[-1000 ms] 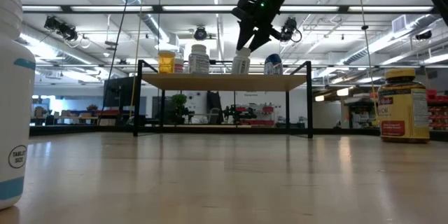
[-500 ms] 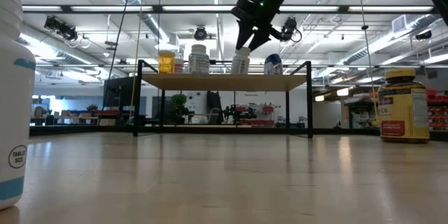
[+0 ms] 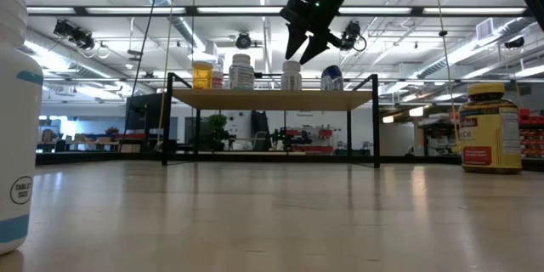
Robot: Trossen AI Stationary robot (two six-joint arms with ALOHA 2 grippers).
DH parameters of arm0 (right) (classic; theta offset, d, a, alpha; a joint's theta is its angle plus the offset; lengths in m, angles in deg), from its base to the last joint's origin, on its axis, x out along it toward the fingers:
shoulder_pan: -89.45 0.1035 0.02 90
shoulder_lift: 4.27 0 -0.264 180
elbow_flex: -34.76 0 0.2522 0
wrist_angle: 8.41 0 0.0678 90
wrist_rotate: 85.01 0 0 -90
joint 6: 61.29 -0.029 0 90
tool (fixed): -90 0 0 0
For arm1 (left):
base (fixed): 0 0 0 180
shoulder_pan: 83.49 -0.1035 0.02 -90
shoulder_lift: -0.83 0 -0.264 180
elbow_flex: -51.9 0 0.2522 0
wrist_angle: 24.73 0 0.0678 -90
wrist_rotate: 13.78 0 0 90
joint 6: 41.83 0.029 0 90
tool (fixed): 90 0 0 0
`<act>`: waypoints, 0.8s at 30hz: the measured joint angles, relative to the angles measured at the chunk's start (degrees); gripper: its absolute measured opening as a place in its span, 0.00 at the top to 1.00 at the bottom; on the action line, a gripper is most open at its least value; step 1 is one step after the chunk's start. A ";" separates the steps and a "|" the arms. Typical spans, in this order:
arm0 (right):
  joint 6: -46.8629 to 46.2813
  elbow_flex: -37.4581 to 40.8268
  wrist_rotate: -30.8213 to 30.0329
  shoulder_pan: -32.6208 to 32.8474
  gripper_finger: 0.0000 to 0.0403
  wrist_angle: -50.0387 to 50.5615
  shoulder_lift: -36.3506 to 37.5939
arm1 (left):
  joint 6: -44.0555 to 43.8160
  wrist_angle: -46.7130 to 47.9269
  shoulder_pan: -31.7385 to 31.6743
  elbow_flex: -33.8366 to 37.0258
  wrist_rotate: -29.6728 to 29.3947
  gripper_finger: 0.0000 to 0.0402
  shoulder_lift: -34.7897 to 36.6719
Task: Pick and place medicine bottles onto shelf by color
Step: Put the top white medicine bottle on the shelf
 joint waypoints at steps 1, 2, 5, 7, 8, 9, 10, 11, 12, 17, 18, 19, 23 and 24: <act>-0.31 0.00 -0.11 0.08 0.37 -0.01 0.00 | 0.00 0.01 -0.02 0.00 0.00 0.72 0.00; -0.65 0.00 -0.34 0.15 0.37 -0.01 0.00 | 0.00 0.01 -0.02 0.00 0.00 0.72 0.00; -1.80 0.00 -0.82 0.20 0.37 -0.05 0.00 | 0.00 0.02 -0.02 0.00 0.00 0.72 0.00; -2.79 0.00 -0.84 0.20 0.37 -0.28 0.00 | 0.00 0.01 -0.02 0.01 0.00 0.72 -0.01; -3.23 0.00 -0.84 0.20 0.37 -0.56 0.00 | 0.00 0.01 -0.02 0.02 0.00 0.72 0.00; -3.50 0.00 -0.84 0.19 0.37 -0.86 0.00 | 0.00 0.03 -0.02 0.00 0.00 0.72 0.00; -3.63 0.00 -0.86 0.18 0.37 -1.19 0.00 | 0.00 0.03 -0.02 0.02 0.00 0.73 0.00; -3.65 0.00 -0.86 0.20 0.37 -1.68 0.00 | 0.00 0.03 -0.02 0.00 0.00 0.73 0.00; -3.65 0.00 -0.86 0.21 0.37 -2.20 0.00 | 0.00 0.03 -0.02 0.02 0.00 0.73 0.00; -4.04 0.00 -0.86 0.22 0.37 -2.54 0.00 | -0.02 0.14 -0.04 0.02 0.01 0.74 -0.01; -4.07 0.00 -0.86 0.22 0.37 -2.41 0.00 | -0.02 0.26 -0.04 0.02 0.00 0.74 -0.01; -4.09 0.00 -0.86 0.22 0.37 -2.28 0.00 | 0.00 0.47 -0.04 0.01 0.00 0.74 0.00; -5.27 0.00 -0.86 0.46 0.37 -1.72 0.00 | 0.02 1.10 -0.04 0.02 0.00 0.74 0.02; -5.49 0.00 -0.86 0.61 0.37 -1.32 0.02 | 0.04 1.13 -0.04 0.02 0.00 0.74 0.02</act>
